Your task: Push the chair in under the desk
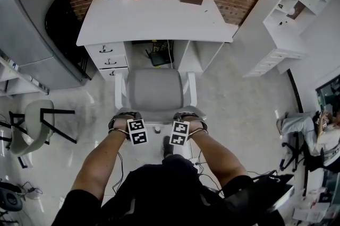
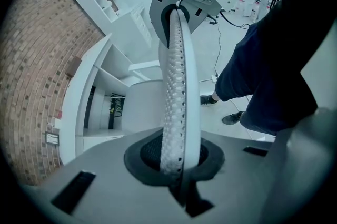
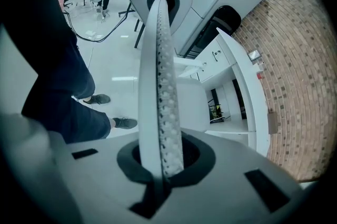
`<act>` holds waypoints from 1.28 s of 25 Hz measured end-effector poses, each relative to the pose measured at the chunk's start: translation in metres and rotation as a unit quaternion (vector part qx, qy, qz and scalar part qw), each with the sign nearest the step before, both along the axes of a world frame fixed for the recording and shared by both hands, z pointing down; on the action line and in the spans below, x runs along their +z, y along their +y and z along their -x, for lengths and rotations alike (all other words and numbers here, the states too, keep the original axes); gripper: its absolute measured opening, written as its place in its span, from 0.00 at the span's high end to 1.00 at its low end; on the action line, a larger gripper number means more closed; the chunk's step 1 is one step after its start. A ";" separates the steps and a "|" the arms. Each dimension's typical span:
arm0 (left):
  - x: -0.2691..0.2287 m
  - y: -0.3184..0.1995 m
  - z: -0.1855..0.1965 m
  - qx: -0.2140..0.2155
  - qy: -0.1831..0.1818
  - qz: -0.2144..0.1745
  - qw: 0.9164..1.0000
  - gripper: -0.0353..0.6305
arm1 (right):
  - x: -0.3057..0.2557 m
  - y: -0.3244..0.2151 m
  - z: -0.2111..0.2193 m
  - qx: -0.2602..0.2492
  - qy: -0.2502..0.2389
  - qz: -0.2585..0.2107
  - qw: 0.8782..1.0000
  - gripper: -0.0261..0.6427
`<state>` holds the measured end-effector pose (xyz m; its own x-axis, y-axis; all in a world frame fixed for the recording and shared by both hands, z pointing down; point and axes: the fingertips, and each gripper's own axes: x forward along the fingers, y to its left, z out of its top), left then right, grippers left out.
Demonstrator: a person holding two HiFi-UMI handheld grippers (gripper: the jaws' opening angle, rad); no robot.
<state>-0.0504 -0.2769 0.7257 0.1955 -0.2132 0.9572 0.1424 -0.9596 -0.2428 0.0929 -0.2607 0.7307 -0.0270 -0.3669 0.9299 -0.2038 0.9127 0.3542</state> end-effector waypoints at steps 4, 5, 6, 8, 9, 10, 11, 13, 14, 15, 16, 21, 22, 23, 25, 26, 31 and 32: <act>0.002 -0.018 -0.006 -0.009 -0.005 0.002 1.000 0.90 | 0.001 -0.020 -0.007 -0.007 -0.001 -0.004 1.000 0.93; 0.002 -0.023 -0.008 -0.011 -0.006 0.003 1.000 0.90 | 0.001 -0.025 -0.009 -0.009 -0.001 -0.006 1.000 0.93; 0.002 -0.027 -0.009 -0.014 -0.007 0.004 1.000 0.90 | 0.001 -0.031 -0.010 -0.011 0.000 -0.006 1.000 0.93; 0.002 -0.035 -0.013 -0.020 -0.008 0.005 1.000 0.90 | 0.001 -0.039 -0.014 -0.016 -0.001 -0.004 1.000 0.93; 0.002 -0.037 -0.015 -0.022 -0.009 0.004 1.000 0.90 | 0.001 -0.042 -0.016 -0.018 -0.001 -0.002 1.000 0.93; 0.003 -0.039 -0.017 -0.025 -0.009 0.005 1.000 0.90 | 0.001 -0.045 -0.018 -0.020 -0.001 -0.001 1.000 0.93; 0.003 -0.042 -0.019 -0.027 -0.009 0.006 1.000 0.90 | 0.002 -0.048 -0.020 -0.022 -0.002 0.000 1.000 0.93; 0.003 -0.048 -0.022 -0.030 -0.010 0.006 0.999 0.90 | 0.002 -0.055 -0.024 -0.025 -0.002 0.000 1.000 0.93; 0.003 -0.052 -0.023 -0.032 -0.010 0.006 0.999 0.90 | 0.002 -0.058 -0.025 -0.025 -0.001 0.000 1.000 0.93; 0.003 -0.055 -0.024 -0.033 -0.011 0.007 0.999 0.90 | 0.001 -0.062 -0.026 -0.026 -0.001 0.001 1.000 0.93; 0.003 -0.058 -0.024 -0.035 -0.013 0.010 0.999 0.90 | 0.001 -0.066 -0.026 -0.027 -0.001 0.001 1.000 0.93; 0.003 -0.073 -0.032 -0.045 -0.016 0.016 0.999 0.89 | 0.001 -0.082 -0.034 -0.034 -0.002 0.002 0.999 0.93; 0.003 -0.075 -0.034 -0.047 -0.016 0.014 0.999 0.89 | 0.001 -0.085 -0.036 -0.037 -0.002 0.002 0.999 0.93; 0.003 -0.079 -0.036 -0.048 -0.015 0.013 0.999 0.89 | 0.001 -0.089 -0.038 -0.039 -0.002 0.001 0.999 0.93; 0.004 -0.085 -0.039 -0.051 -0.016 0.012 0.998 0.89 | 0.001 -0.096 -0.042 -0.041 -0.002 0.001 0.999 0.93; 0.004 -0.088 -0.040 -0.053 -0.017 0.012 0.998 0.89 | 0.002 -0.100 -0.043 -0.042 -0.002 0.001 0.999 0.93; 0.006 -0.106 -0.045 -0.058 -0.021 0.011 0.998 0.89 | 0.002 -0.117 -0.048 -0.045 -0.003 0.000 0.999 0.93; 0.006 -0.109 -0.046 -0.059 -0.022 0.011 0.998 0.89 | 0.002 -0.120 -0.048 -0.045 -0.003 0.000 0.999 0.93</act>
